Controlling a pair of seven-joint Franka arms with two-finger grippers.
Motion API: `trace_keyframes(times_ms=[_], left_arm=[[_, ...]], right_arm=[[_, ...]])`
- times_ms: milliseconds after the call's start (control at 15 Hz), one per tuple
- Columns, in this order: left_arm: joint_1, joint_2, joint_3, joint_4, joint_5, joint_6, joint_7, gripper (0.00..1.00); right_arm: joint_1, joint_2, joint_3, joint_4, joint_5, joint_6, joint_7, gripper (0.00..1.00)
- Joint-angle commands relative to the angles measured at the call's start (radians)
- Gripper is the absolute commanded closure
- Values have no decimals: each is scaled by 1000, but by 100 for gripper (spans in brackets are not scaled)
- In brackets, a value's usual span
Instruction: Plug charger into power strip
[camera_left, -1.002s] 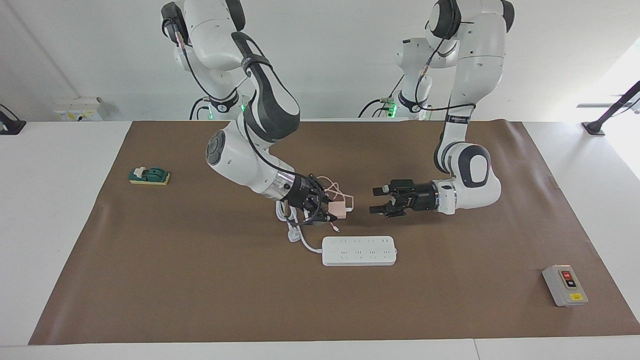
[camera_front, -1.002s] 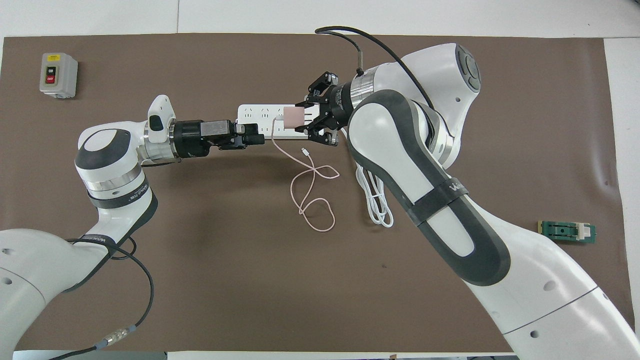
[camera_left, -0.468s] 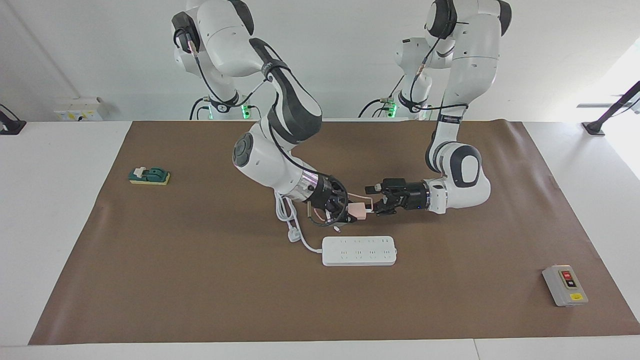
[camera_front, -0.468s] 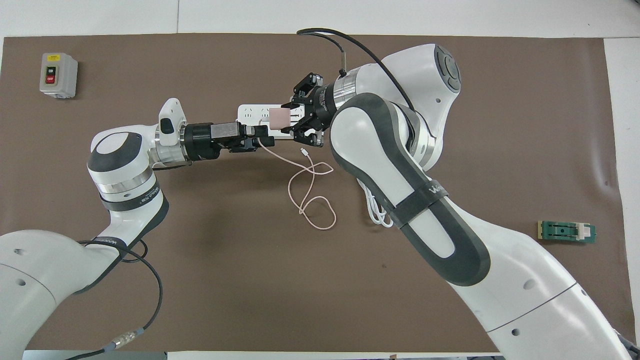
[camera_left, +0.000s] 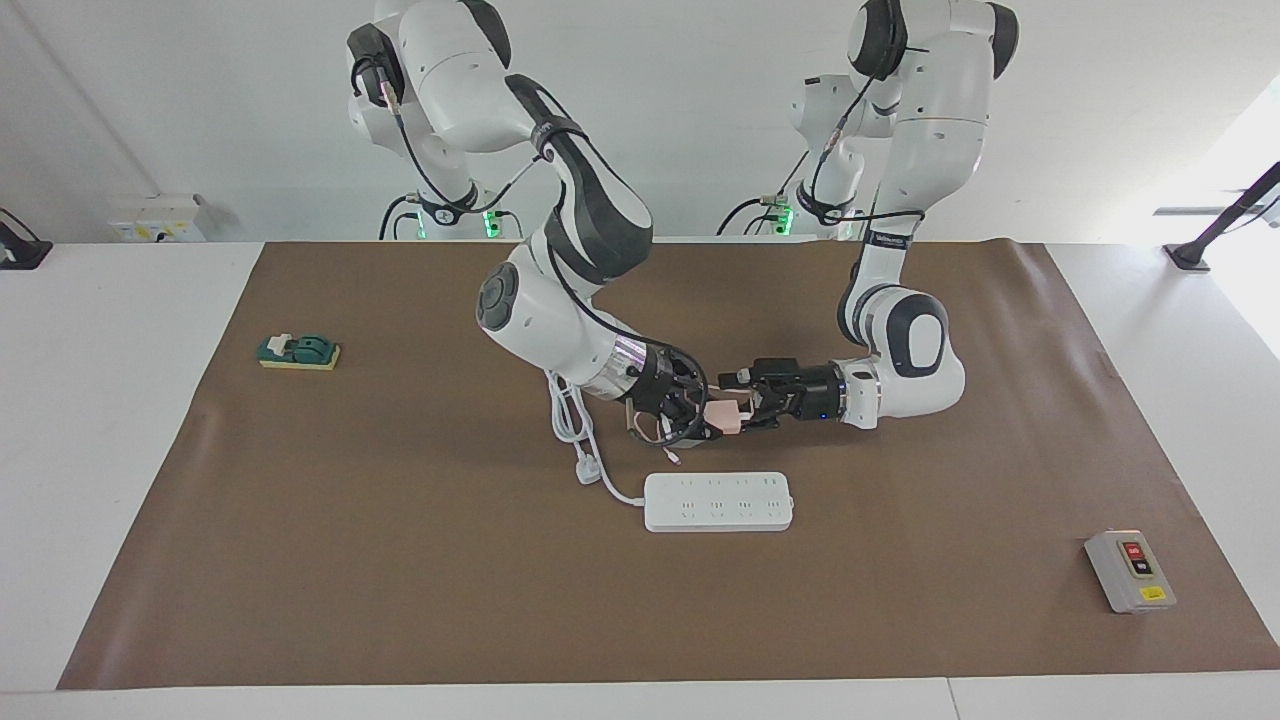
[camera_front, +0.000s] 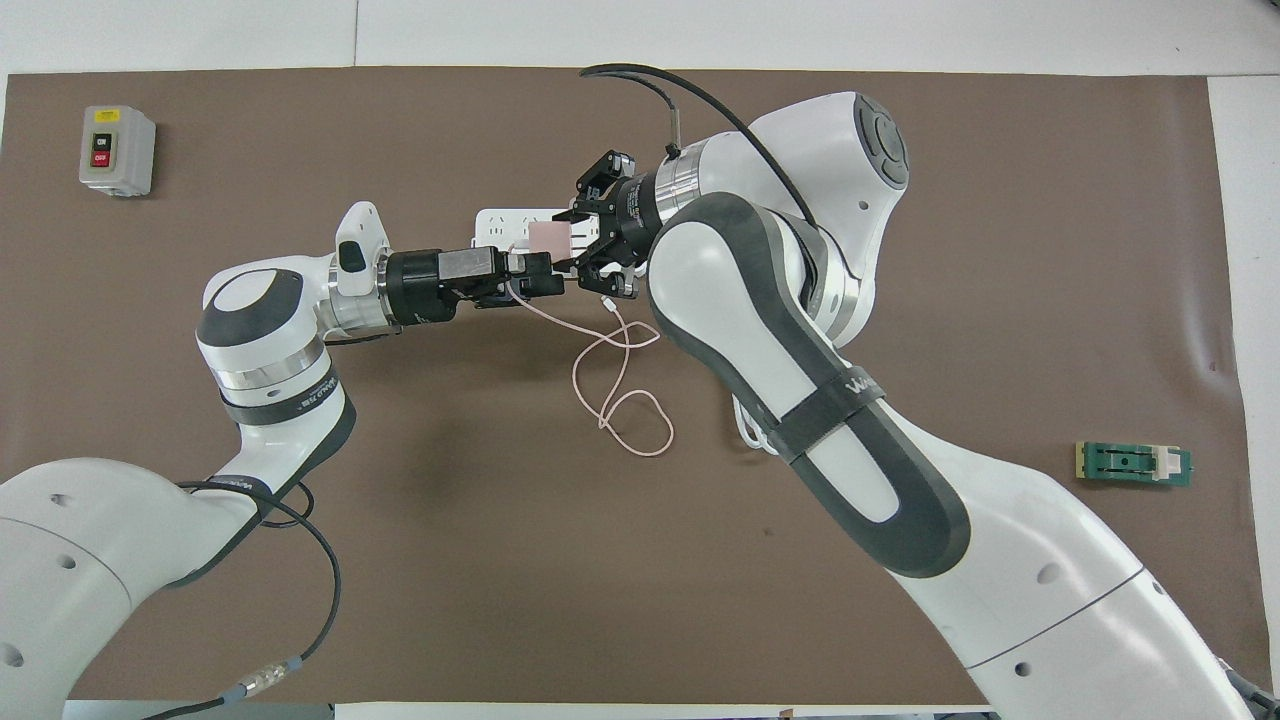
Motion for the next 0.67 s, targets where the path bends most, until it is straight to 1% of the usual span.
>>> trace_keyframes(times_ms=[0,200,334,601], left_arm=[[-2,-9,9,-17,-21,14,29,0],[3,-4,9,-5,-19,35,29,0],[6,17,11,30,-16,37,28,0],[6,34,11,67,-16,37,26,0]], right_arm=[[-3,17,-3,29,21,-8,22,100],[-5,17,-1,29,21,-10,23,100],[-5,17,-1,29,21,-10,22,100],[-5,17,-3,29,21,-8,23,100]])
